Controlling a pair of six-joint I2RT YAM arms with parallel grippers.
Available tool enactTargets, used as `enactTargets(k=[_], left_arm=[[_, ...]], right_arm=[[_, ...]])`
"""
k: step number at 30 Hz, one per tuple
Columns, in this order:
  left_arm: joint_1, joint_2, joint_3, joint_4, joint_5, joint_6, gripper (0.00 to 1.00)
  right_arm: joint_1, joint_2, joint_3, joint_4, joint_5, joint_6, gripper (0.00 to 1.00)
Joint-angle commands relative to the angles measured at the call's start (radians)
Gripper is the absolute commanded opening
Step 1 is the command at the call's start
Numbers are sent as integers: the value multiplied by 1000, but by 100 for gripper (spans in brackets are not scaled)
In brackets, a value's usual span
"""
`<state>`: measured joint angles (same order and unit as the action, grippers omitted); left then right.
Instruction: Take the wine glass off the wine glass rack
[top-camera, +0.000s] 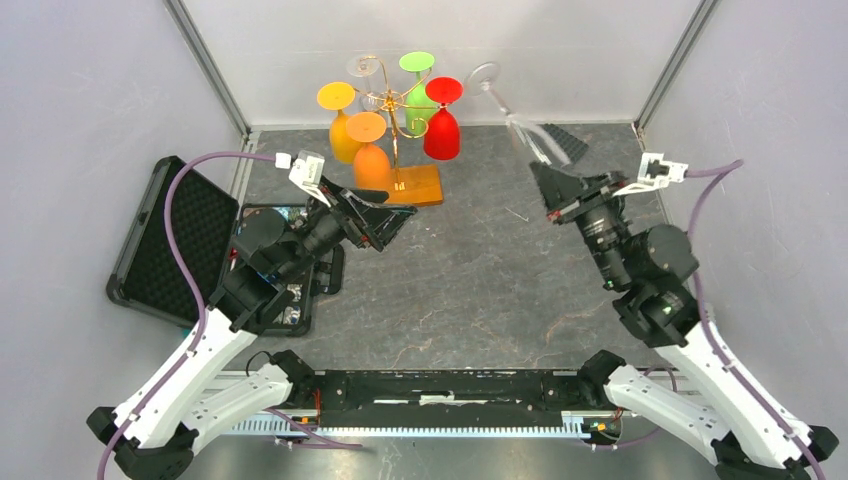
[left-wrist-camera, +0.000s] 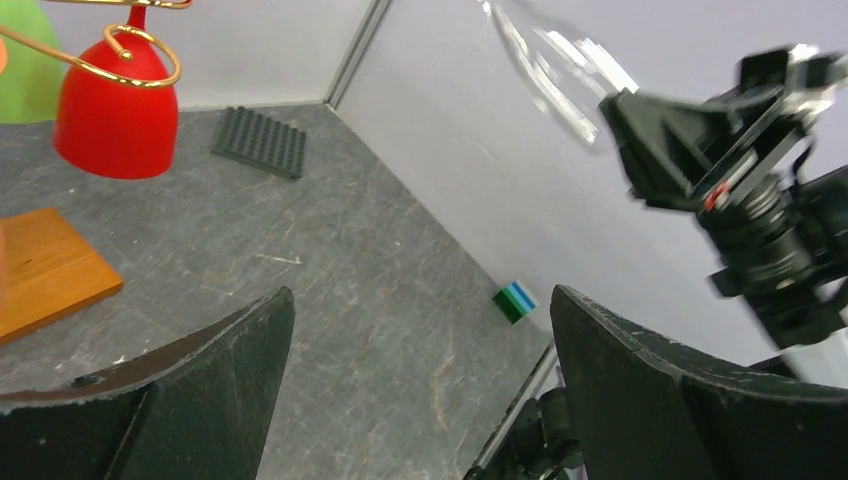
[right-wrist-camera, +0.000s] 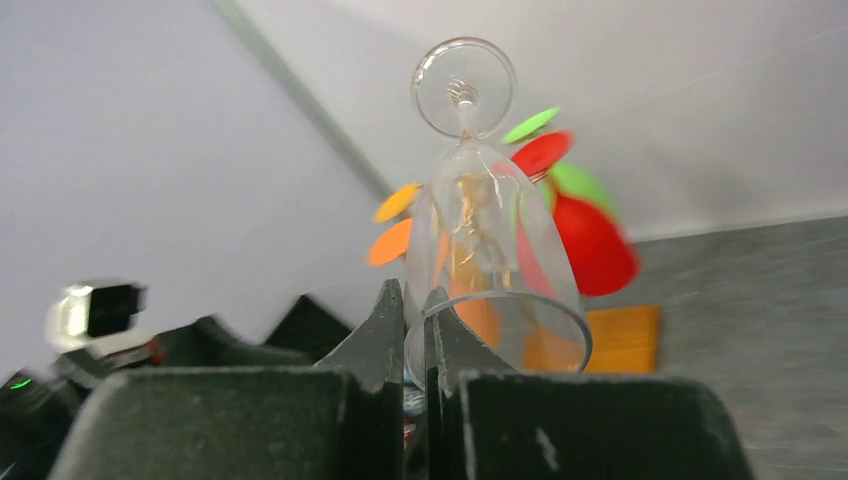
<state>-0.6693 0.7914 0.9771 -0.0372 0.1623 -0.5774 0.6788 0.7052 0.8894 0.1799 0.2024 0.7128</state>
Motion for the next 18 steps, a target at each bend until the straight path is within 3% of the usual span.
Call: enactTargets(k=[1,11,18], left_arm=[[-1,2,54,-75,-20,103,100],[-1,36,81,-154,-73,189,100],[-1,63,110,-226,-87,230,100]], right_arm=[[-2,77,241,-420,259,-324,0],[-5,321,625,-932,395,-593,0],[-103,485,719,-1043,223,-682,0]])
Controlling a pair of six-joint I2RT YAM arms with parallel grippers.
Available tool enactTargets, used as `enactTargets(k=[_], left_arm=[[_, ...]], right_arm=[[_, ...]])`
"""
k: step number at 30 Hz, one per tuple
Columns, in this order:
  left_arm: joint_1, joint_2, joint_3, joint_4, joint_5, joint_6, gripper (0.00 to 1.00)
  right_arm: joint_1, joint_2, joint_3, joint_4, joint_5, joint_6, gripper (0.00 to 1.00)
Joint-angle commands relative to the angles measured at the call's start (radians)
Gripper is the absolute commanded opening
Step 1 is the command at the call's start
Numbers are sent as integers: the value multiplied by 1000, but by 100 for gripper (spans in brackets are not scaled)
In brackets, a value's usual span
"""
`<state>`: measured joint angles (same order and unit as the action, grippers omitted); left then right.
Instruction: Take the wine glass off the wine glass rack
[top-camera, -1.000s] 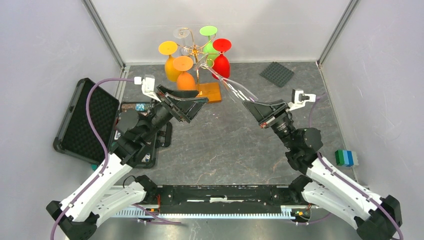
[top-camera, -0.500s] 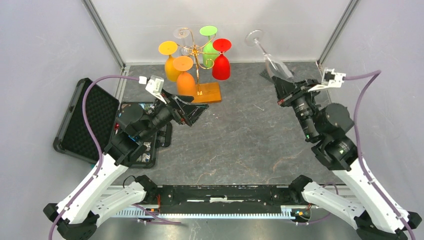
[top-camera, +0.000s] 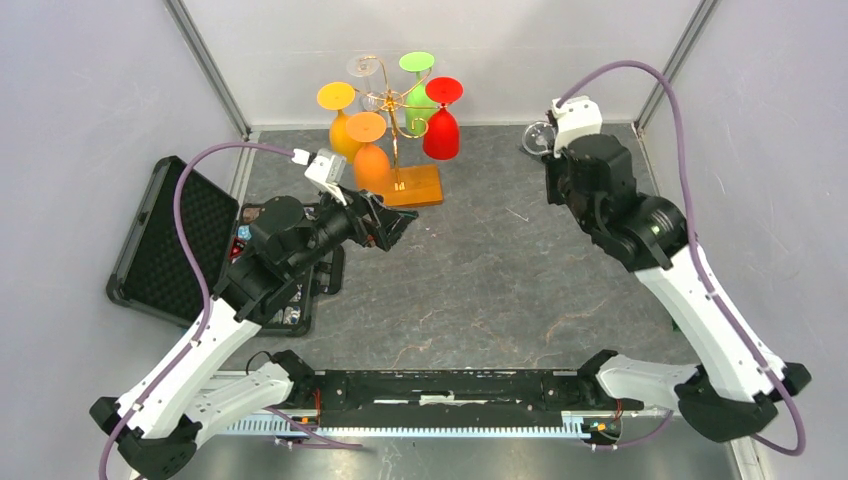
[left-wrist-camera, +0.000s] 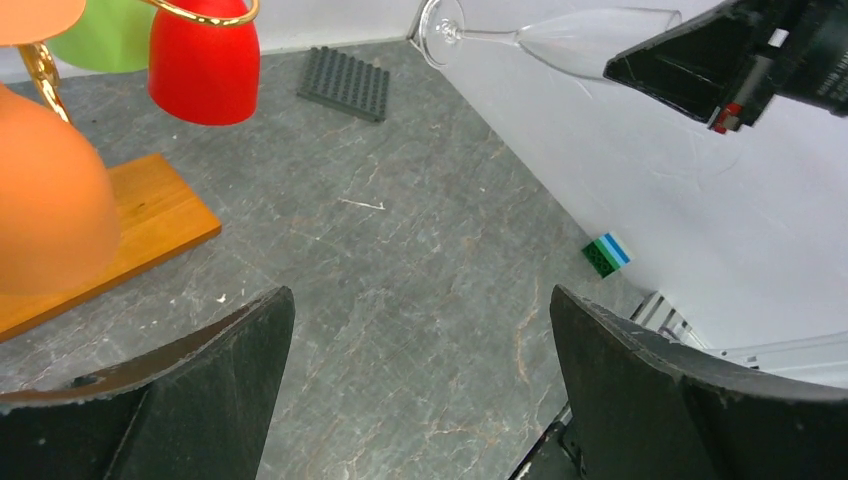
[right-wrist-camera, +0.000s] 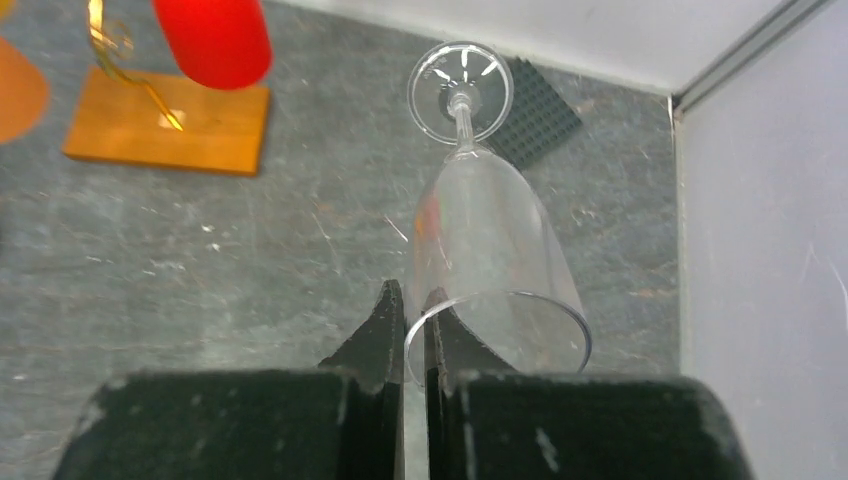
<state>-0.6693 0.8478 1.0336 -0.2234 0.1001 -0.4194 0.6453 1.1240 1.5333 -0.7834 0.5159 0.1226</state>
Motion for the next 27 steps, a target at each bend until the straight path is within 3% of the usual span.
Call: enactTargets(k=[1,6,12,19,27], left_arm=[[-1,8,54,-45,-28,74,100],[-1,8,56,-78,-35,89,100],[-1,35,62,-108,-31,109,100],[-1,66,67,-166,-4,129,100],[-1,52,36,-154,-64,120,100]], right_arm=[[-117,91,76,-80,-145,-104,0],[-348,218,89,-108,-396,-185,0],[-512,336,170,-215,-456,-226,0],[-622,334,53,-229,-443,-239,0],[-628,345,-47,-245,-418,-243,0]])
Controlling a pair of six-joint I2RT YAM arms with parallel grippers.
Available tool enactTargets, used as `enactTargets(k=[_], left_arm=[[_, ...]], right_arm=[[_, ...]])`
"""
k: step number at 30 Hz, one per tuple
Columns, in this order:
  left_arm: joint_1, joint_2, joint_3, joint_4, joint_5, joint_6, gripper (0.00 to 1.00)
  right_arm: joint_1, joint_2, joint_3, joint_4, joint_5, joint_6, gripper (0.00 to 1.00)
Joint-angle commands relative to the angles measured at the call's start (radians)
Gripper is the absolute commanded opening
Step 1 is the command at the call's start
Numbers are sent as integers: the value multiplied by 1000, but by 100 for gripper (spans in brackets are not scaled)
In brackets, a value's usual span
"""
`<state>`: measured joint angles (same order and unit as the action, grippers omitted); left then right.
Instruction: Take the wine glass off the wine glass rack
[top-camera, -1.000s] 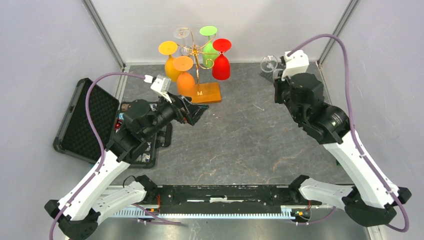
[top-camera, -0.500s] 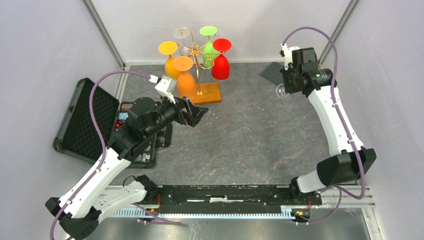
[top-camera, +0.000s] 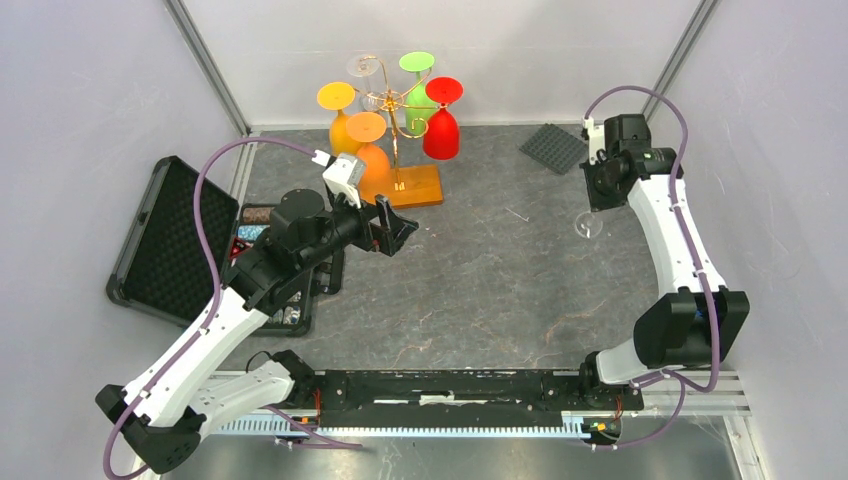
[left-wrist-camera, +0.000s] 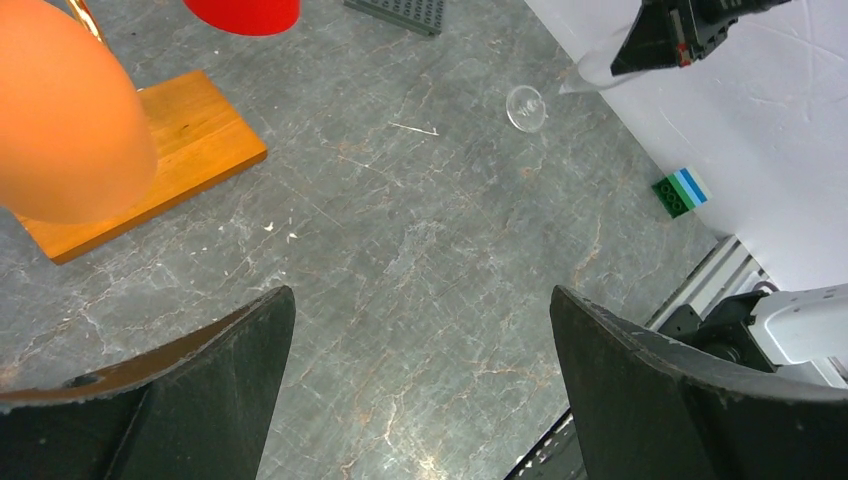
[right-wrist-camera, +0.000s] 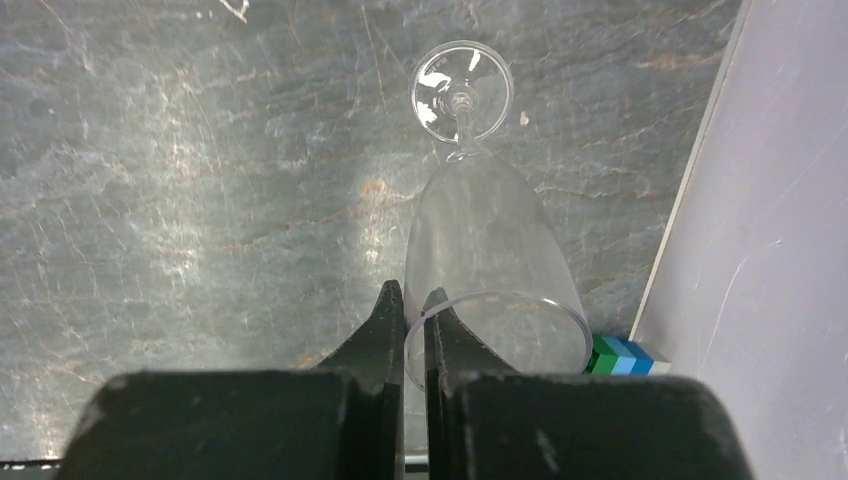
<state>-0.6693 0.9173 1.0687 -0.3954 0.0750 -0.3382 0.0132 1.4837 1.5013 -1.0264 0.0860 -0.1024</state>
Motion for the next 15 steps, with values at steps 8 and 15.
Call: enactTargets(k=[8,15], left_arm=[[-1,-11,-9,23,-43,49,100],[-1,4,-7,23,-33,47,100]], right_arm=[[2,-8,-5,-6,16,-17,0],[2,4,9,-1,-12,-10,0]])
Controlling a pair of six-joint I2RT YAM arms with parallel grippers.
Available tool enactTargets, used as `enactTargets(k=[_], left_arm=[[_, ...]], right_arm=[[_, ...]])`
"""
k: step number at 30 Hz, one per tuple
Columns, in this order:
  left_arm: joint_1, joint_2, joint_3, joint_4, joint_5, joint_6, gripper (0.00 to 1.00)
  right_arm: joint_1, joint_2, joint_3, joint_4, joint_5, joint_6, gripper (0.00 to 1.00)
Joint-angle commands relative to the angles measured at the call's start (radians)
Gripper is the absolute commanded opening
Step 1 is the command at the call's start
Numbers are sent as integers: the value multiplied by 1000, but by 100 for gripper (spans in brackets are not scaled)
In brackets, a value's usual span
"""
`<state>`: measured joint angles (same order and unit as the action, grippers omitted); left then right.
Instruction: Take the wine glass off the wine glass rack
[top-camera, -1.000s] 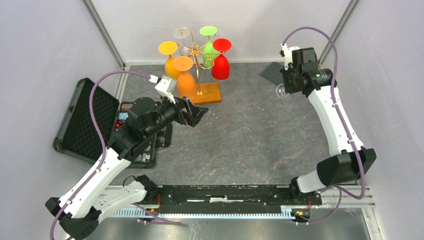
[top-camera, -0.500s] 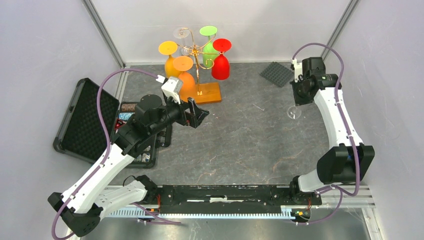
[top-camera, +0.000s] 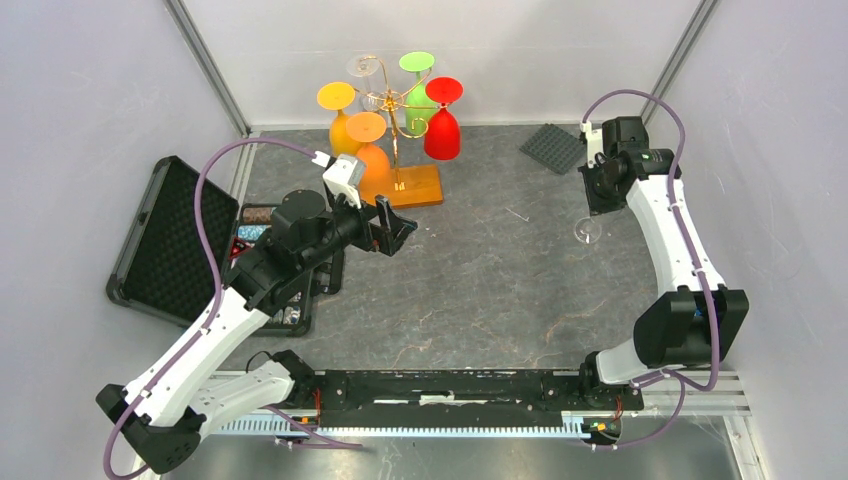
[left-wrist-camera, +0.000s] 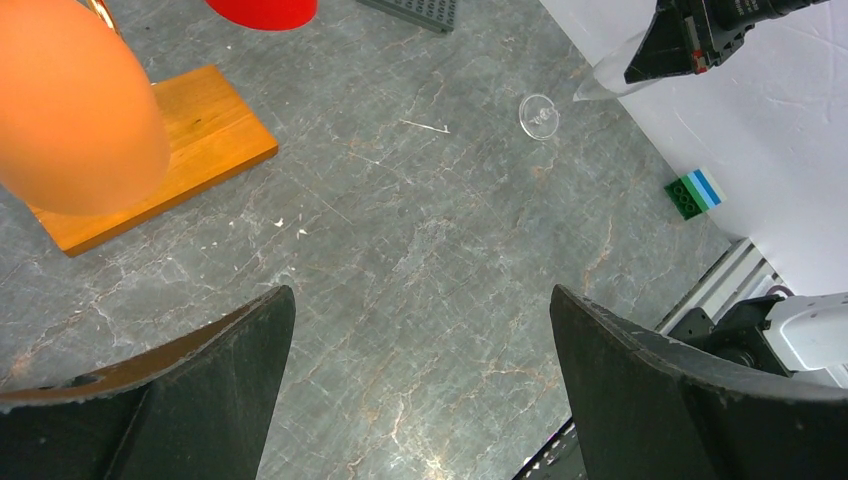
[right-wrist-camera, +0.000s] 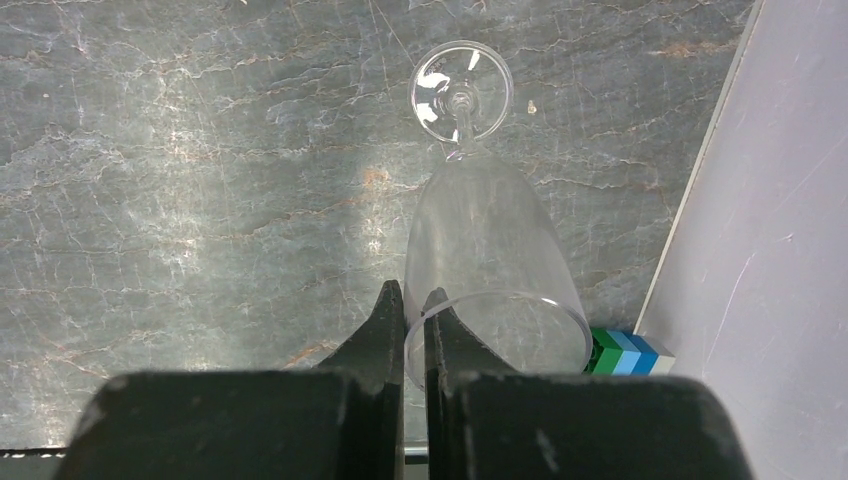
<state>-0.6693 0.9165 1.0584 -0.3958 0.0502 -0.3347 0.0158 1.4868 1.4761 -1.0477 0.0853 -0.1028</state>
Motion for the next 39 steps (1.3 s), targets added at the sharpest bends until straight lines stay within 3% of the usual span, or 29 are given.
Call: enactTargets(k=[1,7,20,29,39], left_arm=[[0,8,3,23,-5,43,100],[-2,14,0,25,5,29,100],[-1,17,0,26,15,39,100],[-1,18,0,29,6,45,100],[-1,28,46,-15,-134,38,100]], right_arm=[[-1,4,35,20,-10,-8,0],[-5,29,57,22,-35,7,6],[-10,98,133,18,-12,20,33],[-10,149,269,14,44,34,45],[-10,105,390,35,96,80,54]])
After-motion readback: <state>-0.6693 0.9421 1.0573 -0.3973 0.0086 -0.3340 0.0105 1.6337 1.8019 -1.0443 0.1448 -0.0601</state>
